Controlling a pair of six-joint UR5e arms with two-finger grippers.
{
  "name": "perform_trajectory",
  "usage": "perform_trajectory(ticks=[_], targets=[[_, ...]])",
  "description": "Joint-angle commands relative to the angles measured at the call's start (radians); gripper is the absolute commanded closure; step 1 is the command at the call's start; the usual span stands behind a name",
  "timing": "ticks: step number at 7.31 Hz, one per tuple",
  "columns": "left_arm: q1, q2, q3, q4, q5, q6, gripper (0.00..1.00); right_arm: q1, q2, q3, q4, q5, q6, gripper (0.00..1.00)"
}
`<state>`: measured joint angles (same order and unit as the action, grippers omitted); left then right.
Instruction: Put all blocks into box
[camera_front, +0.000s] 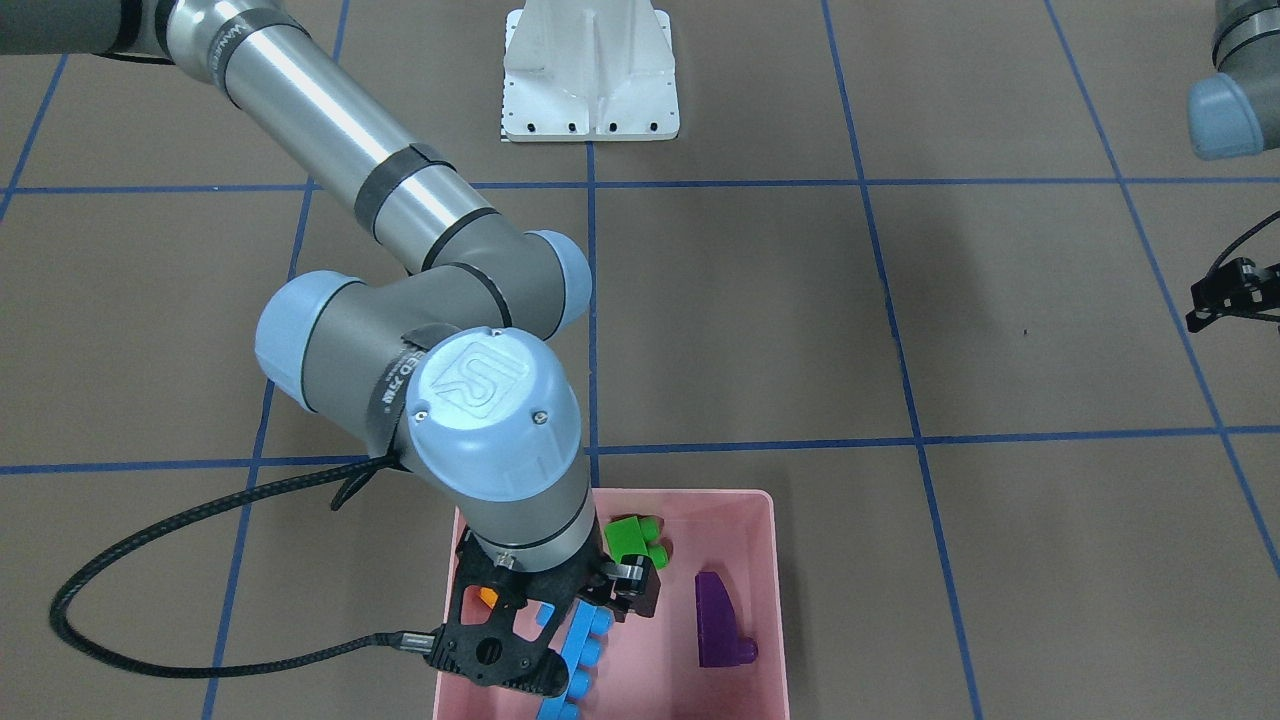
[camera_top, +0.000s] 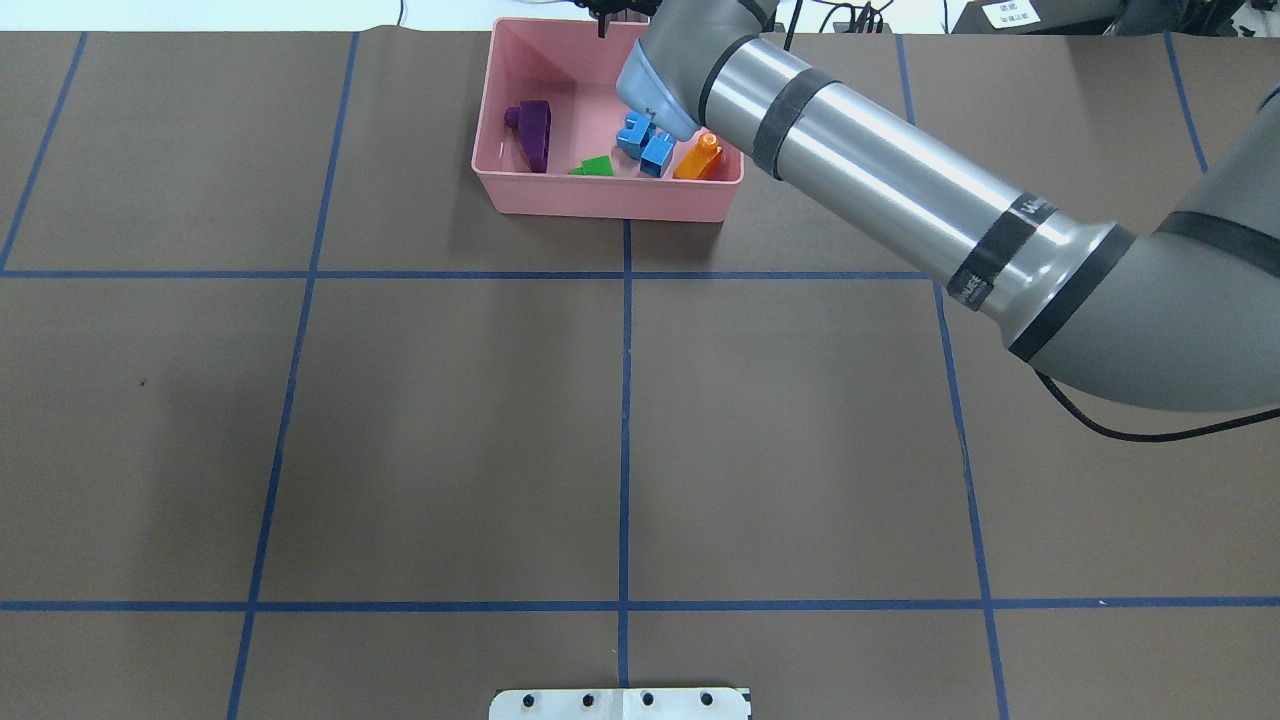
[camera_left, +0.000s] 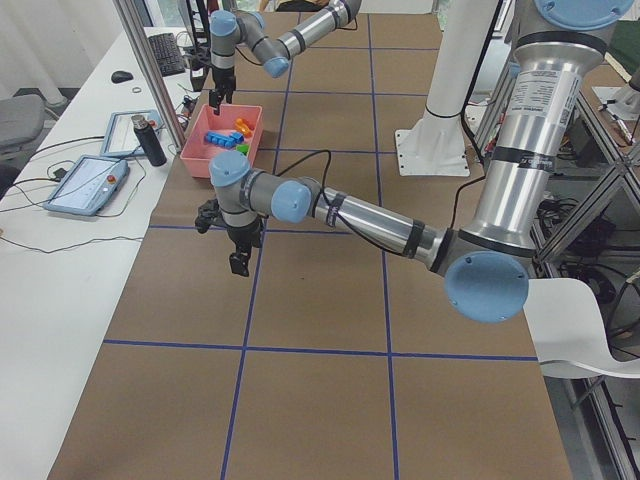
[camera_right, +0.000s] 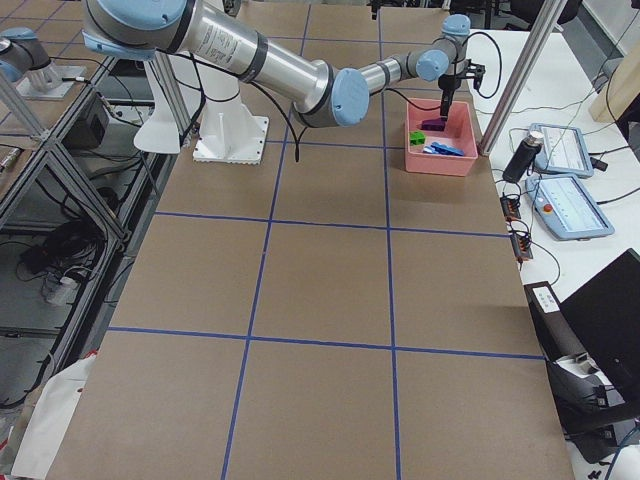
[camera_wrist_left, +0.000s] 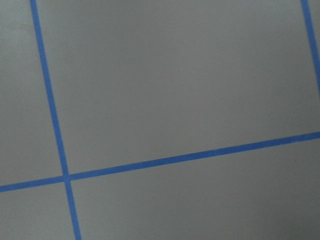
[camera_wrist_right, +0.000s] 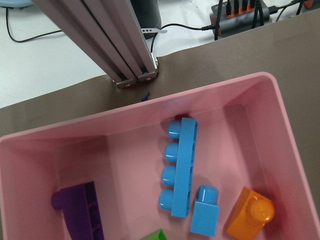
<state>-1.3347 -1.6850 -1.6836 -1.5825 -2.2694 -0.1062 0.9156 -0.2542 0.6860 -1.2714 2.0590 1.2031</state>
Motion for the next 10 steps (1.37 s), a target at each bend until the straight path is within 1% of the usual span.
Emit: perform_trajectory(ticks=[1,2,3,4,5,6,7,9,10], targets=[[-0.111,0.099,-0.001,-0.015,-0.048,0.191,0.0,0.075,-0.066,0.161,-0.232,0.046,-0.196,0.0],[-0.164,0.111,-0.004,0.033,-0.067,0.245,0.0,0.124,-0.161,0.249,-0.265,0.094,-0.293,0.0],[-0.202,0.111,-0.008,0.109,-0.064,0.303,0.0,0.175,-0.262,0.324,-0.267,0.14,-0.389,0.0],[-0.228,0.111,-0.005,0.152,-0.059,0.383,0.0,0.207,-0.372,0.402,-0.266,0.145,-0.483,0.0],[-0.23,0.113,-0.005,0.189,-0.059,0.391,0.0,0.26,-0.478,0.473,-0.269,0.156,-0.602,0.0],[-0.23,0.107,-0.01,0.191,-0.061,0.393,0.0,0.314,-0.596,0.544,-0.269,0.183,-0.717,0.0],[-0.23,0.11,-0.011,0.185,-0.068,0.395,0.0,0.356,-0.72,0.631,-0.269,0.185,-0.811,0.0],[-0.23,0.11,-0.014,0.173,-0.07,0.396,0.0,0.443,-1.013,0.85,-0.267,0.188,-0.963,0.0],[-0.23,0.111,-0.027,0.173,-0.07,0.396,0.0,0.477,-1.136,0.939,-0.267,0.205,-1.014,0.0]])
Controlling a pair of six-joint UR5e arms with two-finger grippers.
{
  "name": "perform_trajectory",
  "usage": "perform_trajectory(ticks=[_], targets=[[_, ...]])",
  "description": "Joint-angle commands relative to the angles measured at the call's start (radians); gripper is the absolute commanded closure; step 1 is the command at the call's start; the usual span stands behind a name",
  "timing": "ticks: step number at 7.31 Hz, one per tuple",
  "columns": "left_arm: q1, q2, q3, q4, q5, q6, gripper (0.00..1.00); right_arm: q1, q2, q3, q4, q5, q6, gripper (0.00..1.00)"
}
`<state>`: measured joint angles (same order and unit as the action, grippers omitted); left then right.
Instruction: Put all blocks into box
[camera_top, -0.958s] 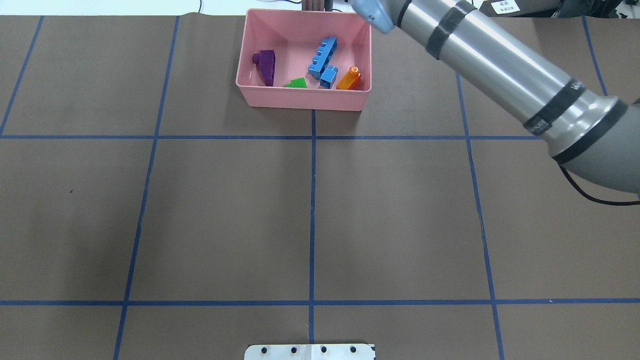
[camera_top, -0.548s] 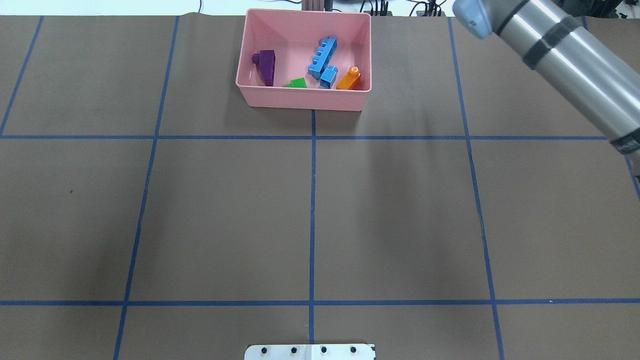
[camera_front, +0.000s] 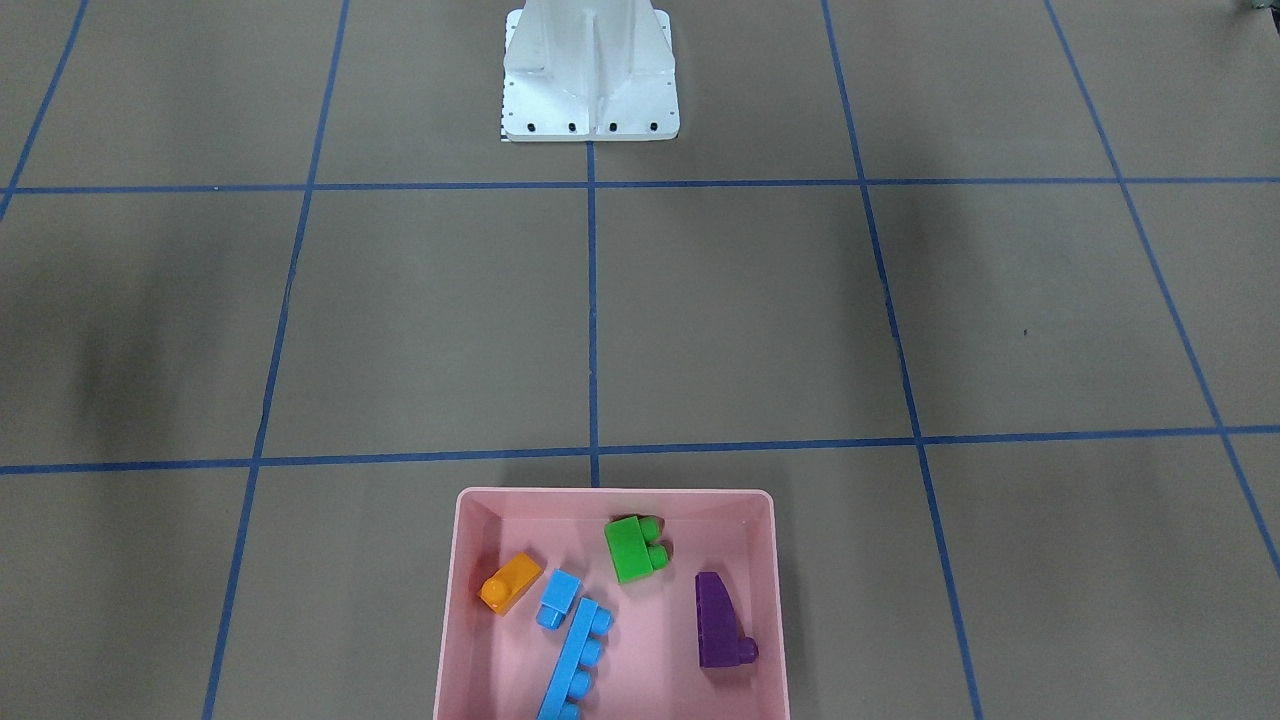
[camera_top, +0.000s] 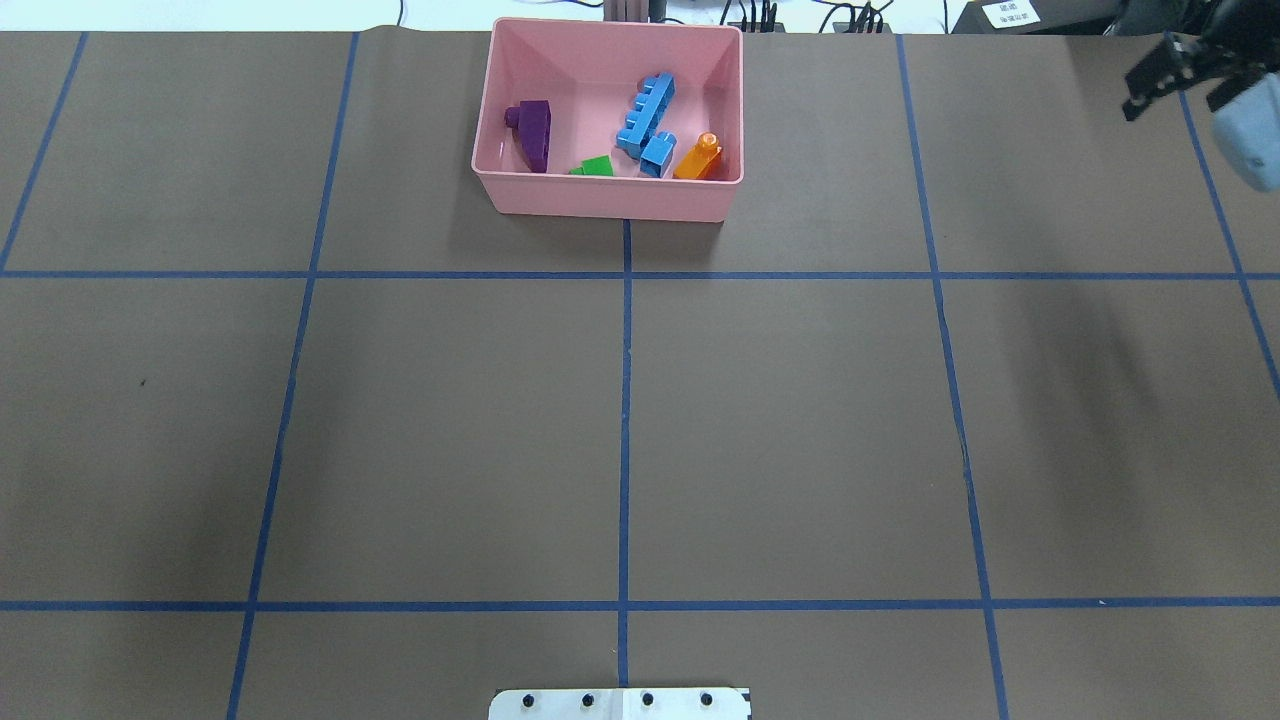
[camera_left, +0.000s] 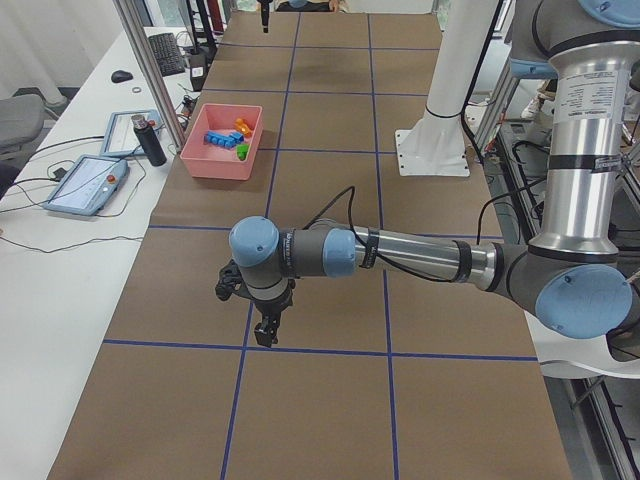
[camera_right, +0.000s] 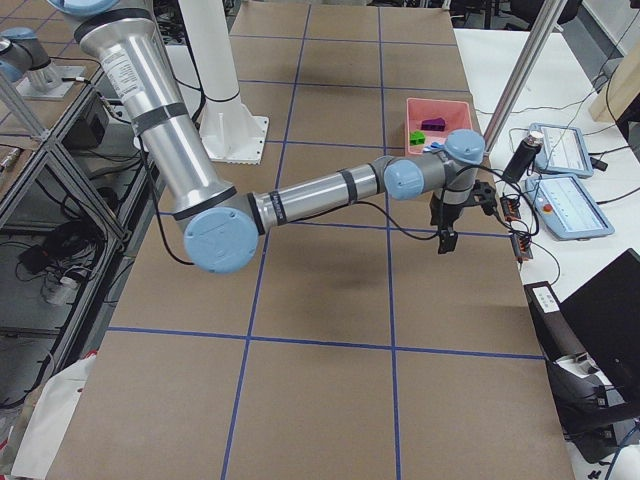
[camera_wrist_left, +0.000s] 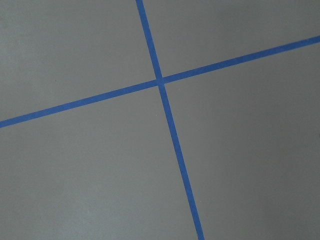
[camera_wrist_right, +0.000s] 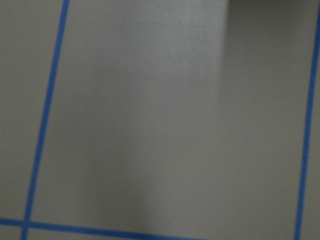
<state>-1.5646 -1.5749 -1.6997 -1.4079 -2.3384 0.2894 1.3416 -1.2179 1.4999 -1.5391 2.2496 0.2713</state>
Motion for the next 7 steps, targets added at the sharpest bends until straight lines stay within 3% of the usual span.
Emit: perform_trajectory(ticks=[1,5,7], targets=[[0.0,-0.001,-0.012,-0.002,-0.001,0.001,0.0,0.08,-0.269,0.181,0.005,0.025,-0.107,0.0],[0.0,0.007,-0.023,-0.049,-0.001,0.001,0.0,0.146,-0.591,0.339,0.019,0.028,-0.216,0.0],[0.001,0.006,-0.023,-0.051,-0.001,0.001,0.0,0.156,-0.634,0.396,0.022,0.03,-0.216,0.0]])
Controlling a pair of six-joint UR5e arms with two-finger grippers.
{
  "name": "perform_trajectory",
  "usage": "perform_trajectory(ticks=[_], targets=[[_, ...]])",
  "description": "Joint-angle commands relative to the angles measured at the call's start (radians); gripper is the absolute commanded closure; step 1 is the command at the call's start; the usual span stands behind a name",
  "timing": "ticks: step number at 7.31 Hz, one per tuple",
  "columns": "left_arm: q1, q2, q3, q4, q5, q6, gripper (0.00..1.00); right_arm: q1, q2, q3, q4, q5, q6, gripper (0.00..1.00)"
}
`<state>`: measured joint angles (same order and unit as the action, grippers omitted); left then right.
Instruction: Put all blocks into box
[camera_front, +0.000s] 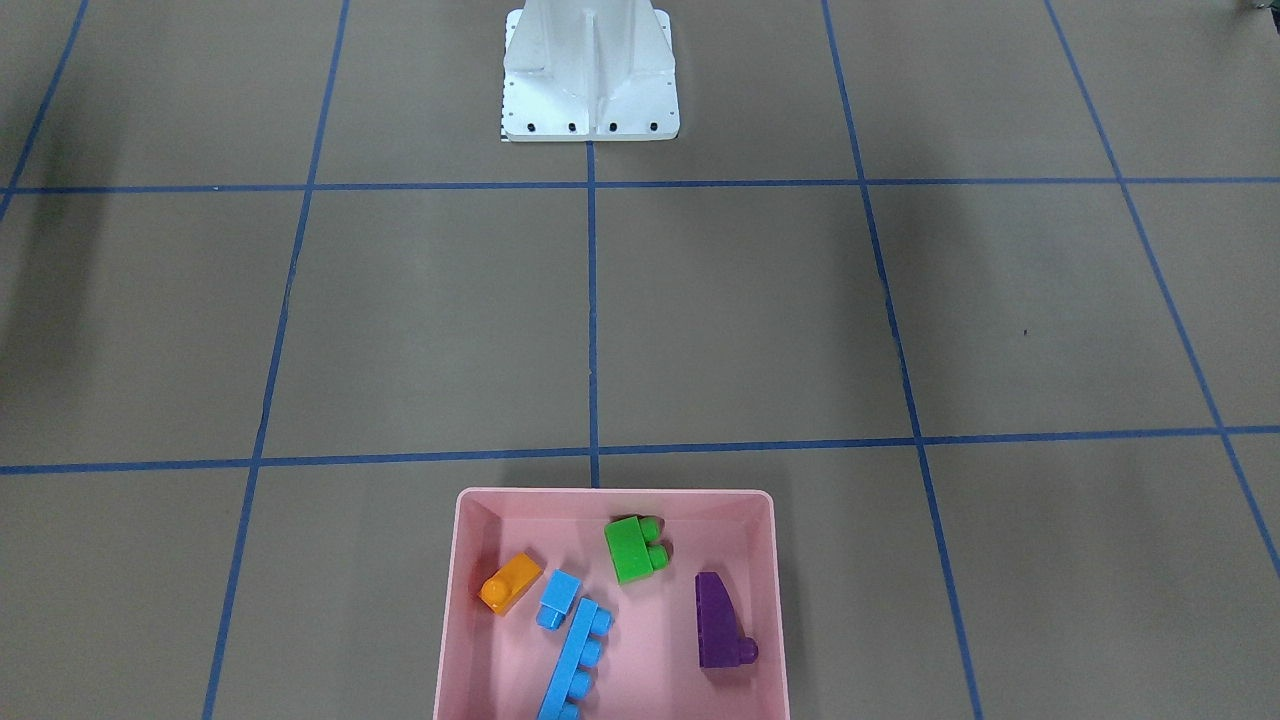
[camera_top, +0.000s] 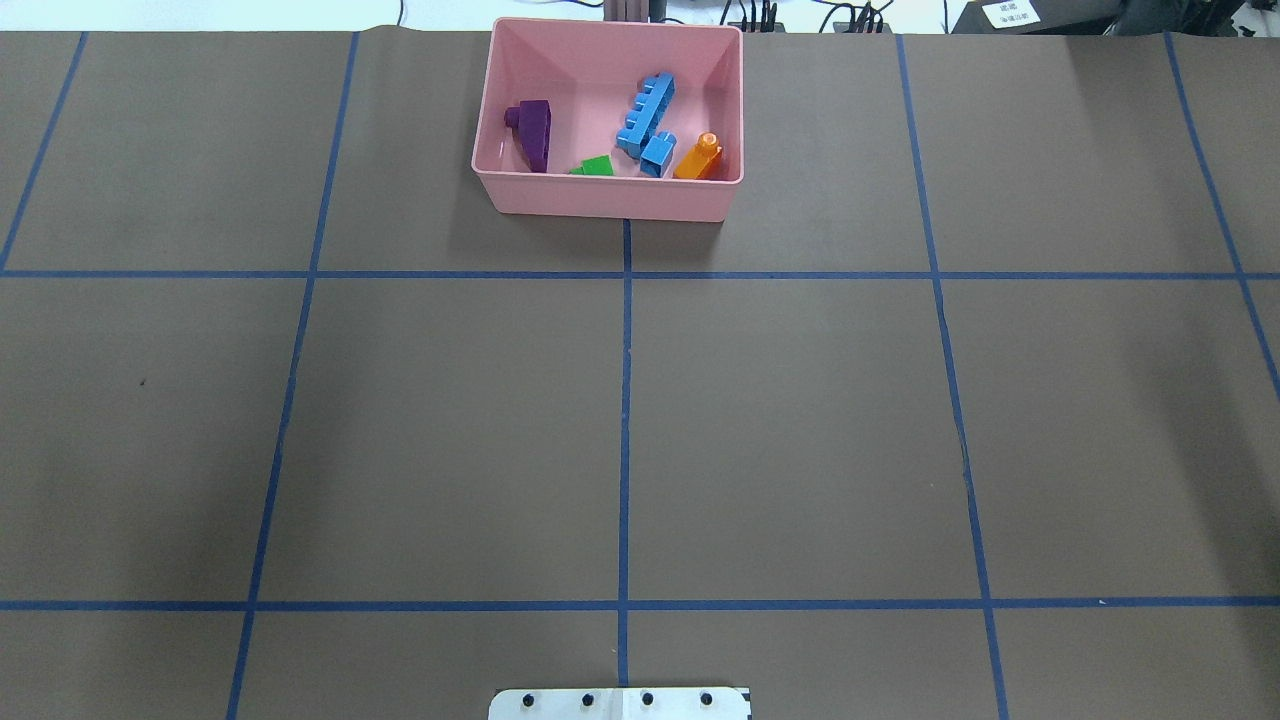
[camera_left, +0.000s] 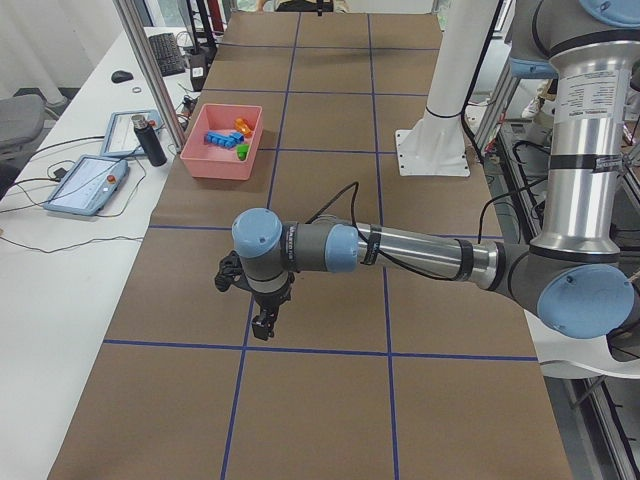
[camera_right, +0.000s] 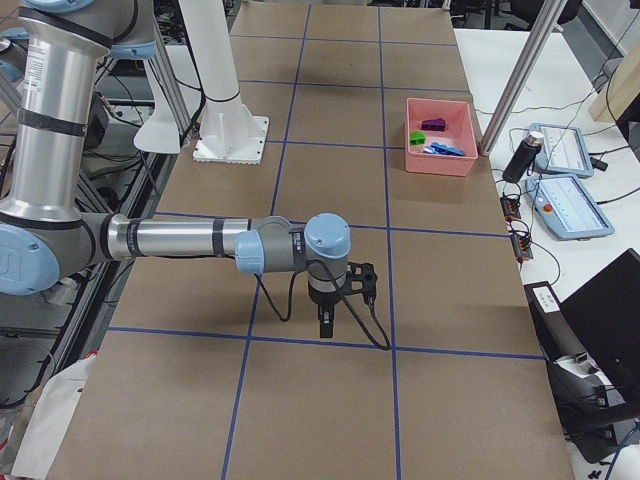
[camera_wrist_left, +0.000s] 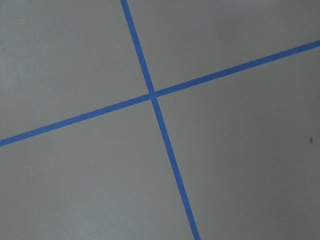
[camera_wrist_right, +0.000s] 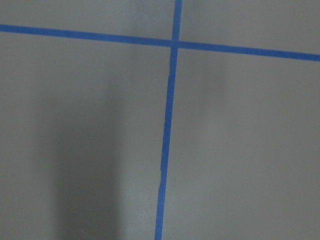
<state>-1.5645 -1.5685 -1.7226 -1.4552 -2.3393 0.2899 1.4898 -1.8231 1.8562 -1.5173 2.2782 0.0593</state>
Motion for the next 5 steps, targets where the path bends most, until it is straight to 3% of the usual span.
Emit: perform_trajectory(ticks=[1,5], targets=[[0.001,-0.001,0.0,-0.004,0.0,0.0,0.0,0.007,-0.003,0.037,-0.01,0.001,-0.006,0.0],[0.001,-0.001,0.0,-0.004,0.0,-0.002,0.0,0.006,0.028,0.006,0.0,0.007,0.008,0.0]])
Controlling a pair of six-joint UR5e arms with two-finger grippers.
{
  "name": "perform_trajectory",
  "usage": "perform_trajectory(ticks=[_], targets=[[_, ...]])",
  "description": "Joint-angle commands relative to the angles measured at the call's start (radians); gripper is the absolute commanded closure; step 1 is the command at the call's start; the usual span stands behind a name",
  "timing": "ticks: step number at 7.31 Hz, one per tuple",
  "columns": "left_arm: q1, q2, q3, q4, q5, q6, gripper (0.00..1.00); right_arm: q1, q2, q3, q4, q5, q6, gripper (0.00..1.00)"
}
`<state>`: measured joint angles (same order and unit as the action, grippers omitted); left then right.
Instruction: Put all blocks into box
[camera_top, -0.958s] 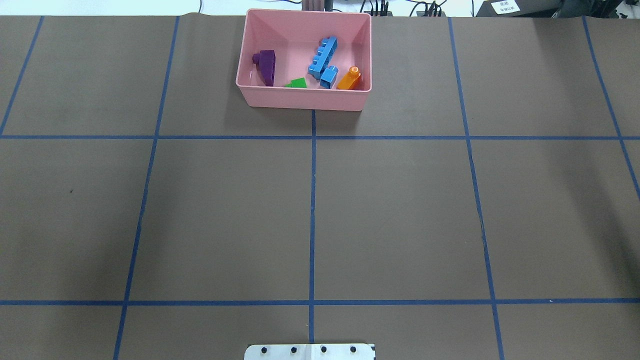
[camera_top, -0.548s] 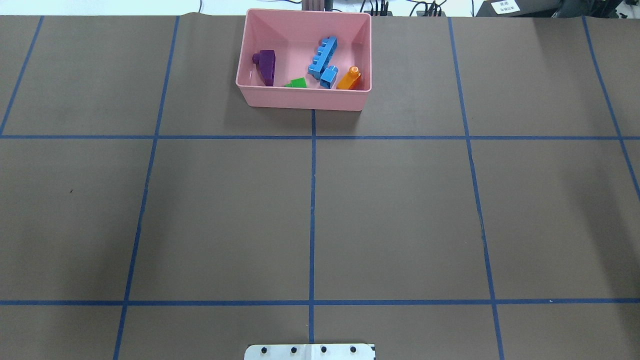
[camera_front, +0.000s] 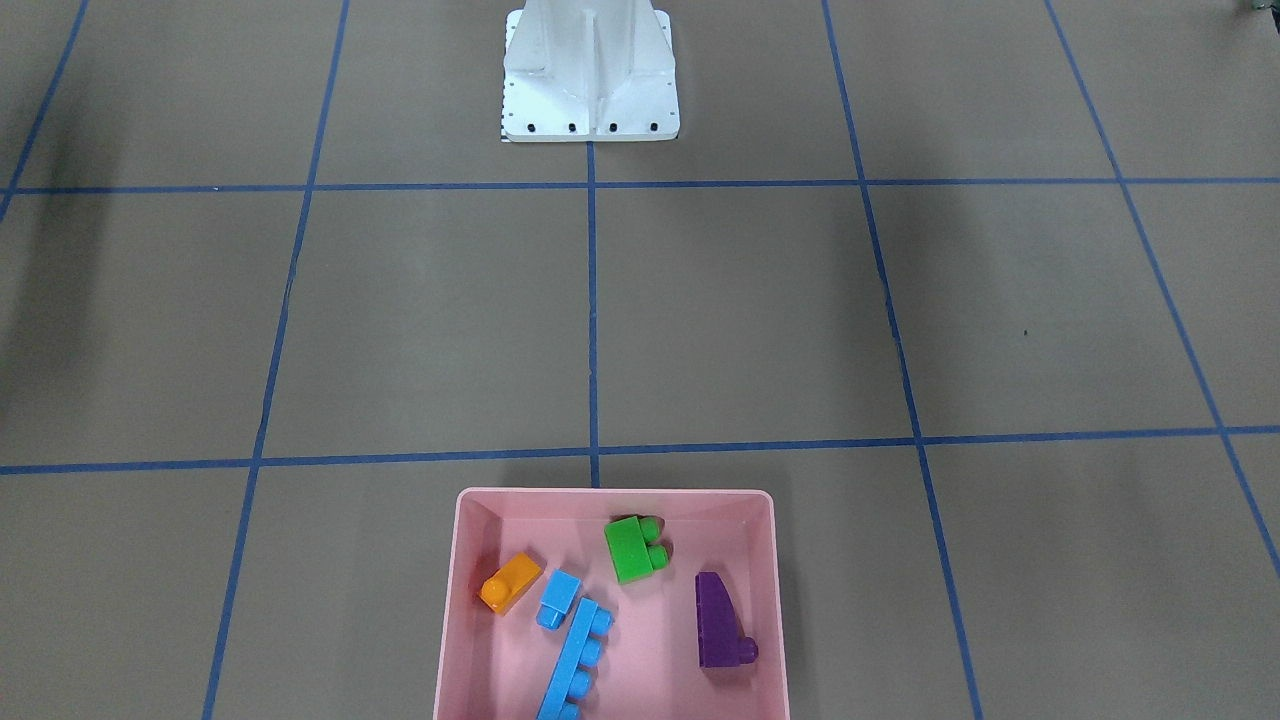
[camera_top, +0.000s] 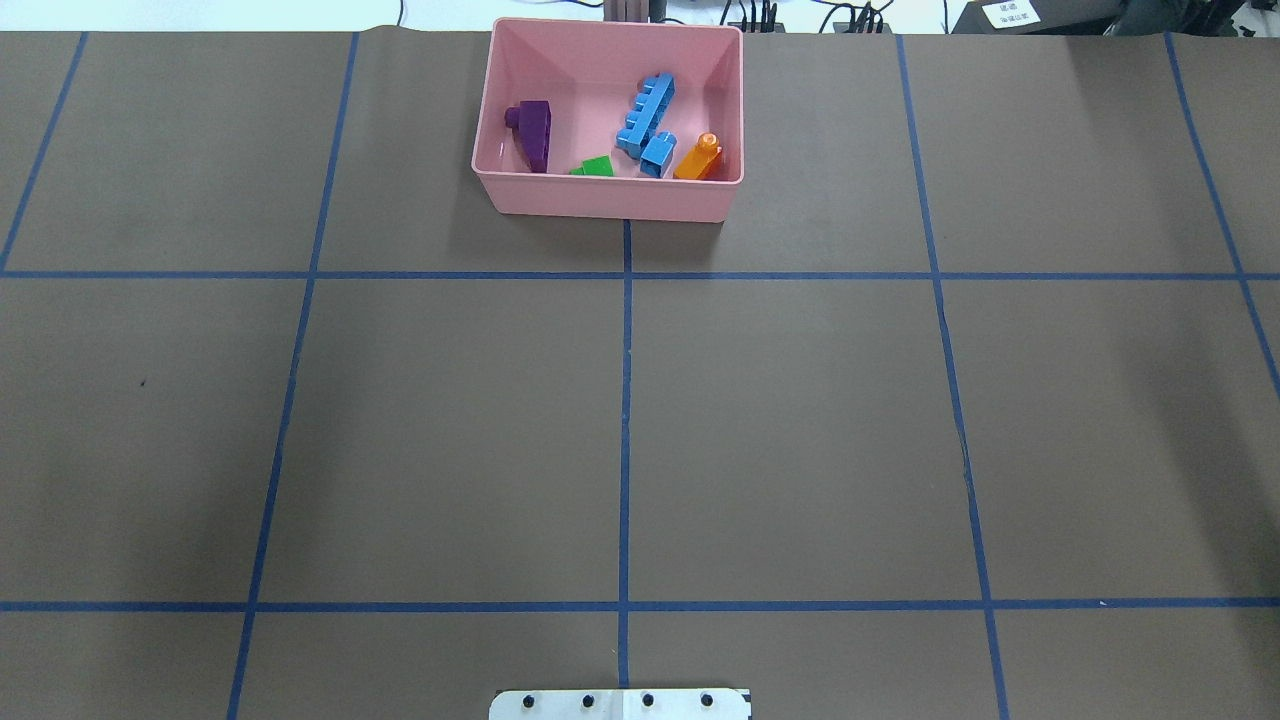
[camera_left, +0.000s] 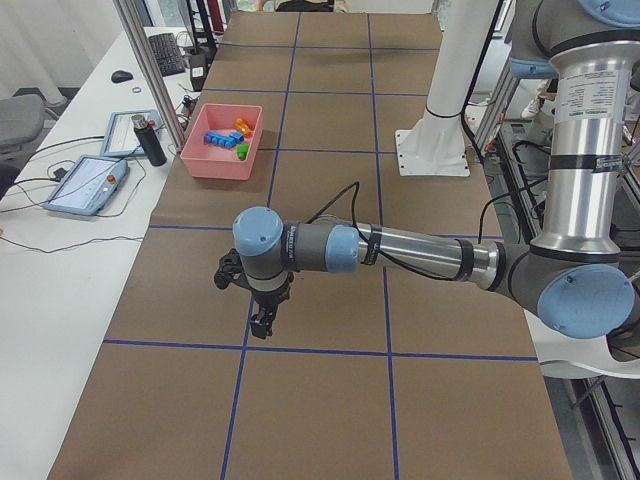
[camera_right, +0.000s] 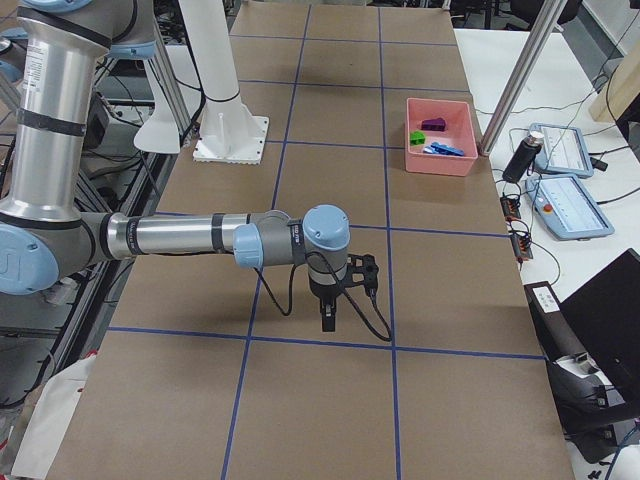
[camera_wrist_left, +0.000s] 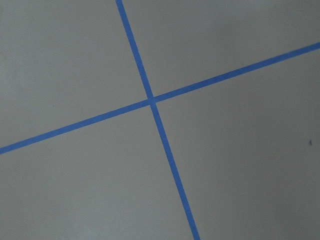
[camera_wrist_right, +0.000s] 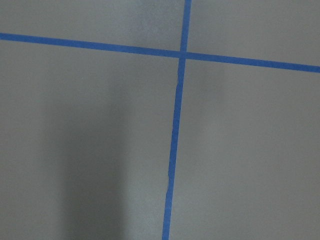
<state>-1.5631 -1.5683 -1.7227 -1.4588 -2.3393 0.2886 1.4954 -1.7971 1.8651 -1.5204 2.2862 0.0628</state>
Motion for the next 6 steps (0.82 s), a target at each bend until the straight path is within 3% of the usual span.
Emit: perform_trajectory(ticks=[1,6], targets=[[0.0,-0.001,0.0,0.0,0.0,0.001,0.0,0.0,-0.004,-0.01,0.006,-0.008,0.0,0.0],[0.0,0.001,0.0,0.0,-0.002,0.001,0.0,-0.001,0.007,-0.011,0.008,-0.004,0.008,0.0]])
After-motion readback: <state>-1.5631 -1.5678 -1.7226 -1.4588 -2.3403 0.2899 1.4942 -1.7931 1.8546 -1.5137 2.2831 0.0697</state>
